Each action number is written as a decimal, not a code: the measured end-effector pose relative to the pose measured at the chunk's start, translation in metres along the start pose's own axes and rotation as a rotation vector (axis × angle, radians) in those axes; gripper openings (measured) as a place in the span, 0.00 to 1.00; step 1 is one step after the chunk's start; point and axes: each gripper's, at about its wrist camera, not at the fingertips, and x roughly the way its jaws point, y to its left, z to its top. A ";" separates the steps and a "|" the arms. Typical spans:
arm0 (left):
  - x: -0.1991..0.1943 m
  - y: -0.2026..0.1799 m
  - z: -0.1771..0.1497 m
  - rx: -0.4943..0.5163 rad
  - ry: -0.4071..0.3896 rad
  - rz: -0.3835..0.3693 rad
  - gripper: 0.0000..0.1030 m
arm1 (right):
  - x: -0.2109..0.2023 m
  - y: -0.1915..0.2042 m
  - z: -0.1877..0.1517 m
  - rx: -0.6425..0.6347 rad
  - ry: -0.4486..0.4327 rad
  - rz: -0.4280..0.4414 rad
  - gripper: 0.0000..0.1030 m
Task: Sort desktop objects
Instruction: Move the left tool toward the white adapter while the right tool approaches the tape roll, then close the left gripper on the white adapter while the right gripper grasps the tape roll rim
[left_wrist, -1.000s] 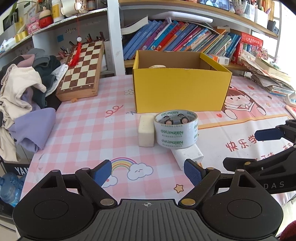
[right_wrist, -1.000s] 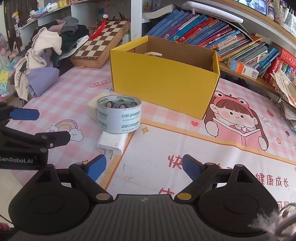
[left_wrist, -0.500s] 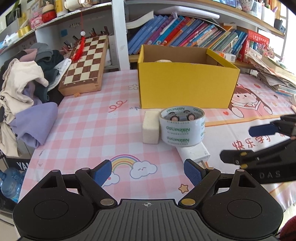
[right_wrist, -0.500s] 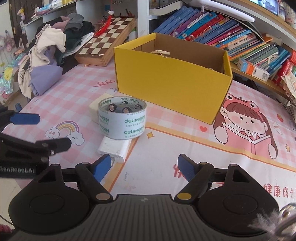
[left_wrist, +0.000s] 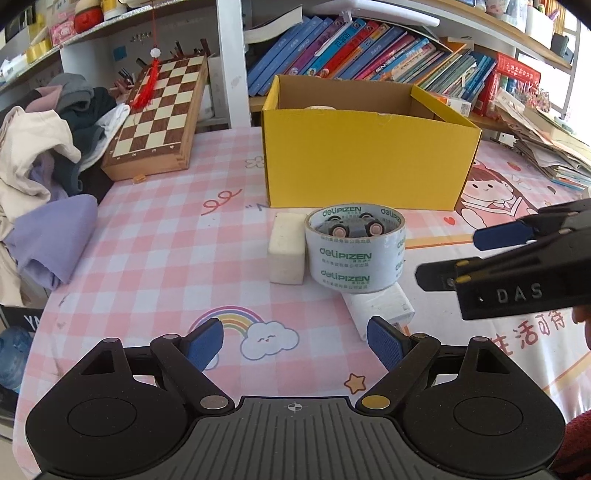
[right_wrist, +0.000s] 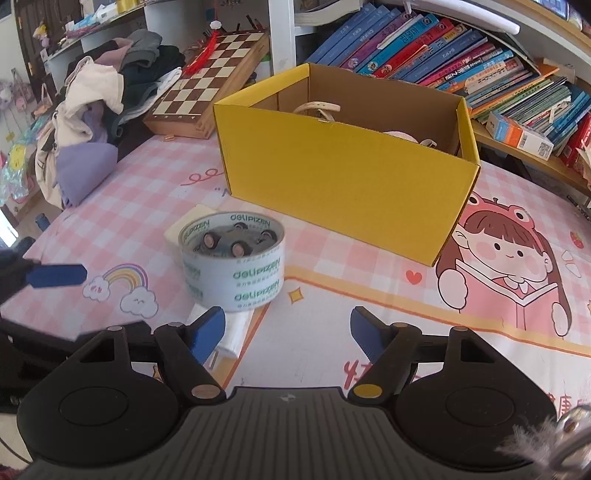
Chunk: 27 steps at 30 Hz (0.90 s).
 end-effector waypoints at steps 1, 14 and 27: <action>0.001 -0.001 0.000 0.000 0.002 -0.005 0.85 | 0.001 -0.001 0.002 0.000 0.002 0.007 0.72; 0.022 -0.035 0.008 0.070 0.020 -0.054 0.85 | 0.018 -0.005 0.037 0.026 -0.011 0.073 0.52; 0.048 -0.056 0.017 0.084 0.036 -0.041 0.85 | 0.040 -0.007 0.060 0.043 0.034 0.082 0.40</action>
